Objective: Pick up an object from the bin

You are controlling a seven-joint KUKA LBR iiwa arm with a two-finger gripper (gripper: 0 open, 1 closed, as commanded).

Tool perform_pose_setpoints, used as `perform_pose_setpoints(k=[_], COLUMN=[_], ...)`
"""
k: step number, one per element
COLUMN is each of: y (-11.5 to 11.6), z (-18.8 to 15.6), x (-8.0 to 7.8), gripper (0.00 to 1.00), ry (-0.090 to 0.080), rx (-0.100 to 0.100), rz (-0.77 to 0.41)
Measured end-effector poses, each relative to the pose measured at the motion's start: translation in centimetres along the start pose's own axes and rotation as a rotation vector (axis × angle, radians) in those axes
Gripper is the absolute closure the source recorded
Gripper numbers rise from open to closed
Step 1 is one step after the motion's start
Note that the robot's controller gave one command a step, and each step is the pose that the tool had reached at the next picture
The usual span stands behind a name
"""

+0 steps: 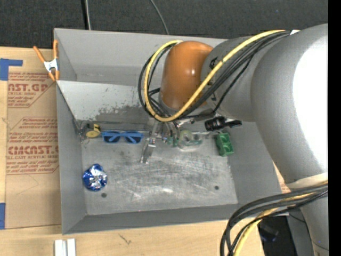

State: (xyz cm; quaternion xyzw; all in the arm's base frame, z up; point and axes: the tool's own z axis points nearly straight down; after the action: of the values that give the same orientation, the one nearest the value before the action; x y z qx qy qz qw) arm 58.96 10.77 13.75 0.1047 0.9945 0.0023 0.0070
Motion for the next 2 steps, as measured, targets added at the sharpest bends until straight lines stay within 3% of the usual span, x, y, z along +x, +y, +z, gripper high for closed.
perform_pose_setpoints(k=[1, 2], y=[4.8, 13.6], z=[5.6, 4.4], x=[0.6, 5.3], gripper=[0.00, 0.00], ry=[0.011, 0.013], rx=[0.004, 0.006], rz=[-0.097, -0.071])
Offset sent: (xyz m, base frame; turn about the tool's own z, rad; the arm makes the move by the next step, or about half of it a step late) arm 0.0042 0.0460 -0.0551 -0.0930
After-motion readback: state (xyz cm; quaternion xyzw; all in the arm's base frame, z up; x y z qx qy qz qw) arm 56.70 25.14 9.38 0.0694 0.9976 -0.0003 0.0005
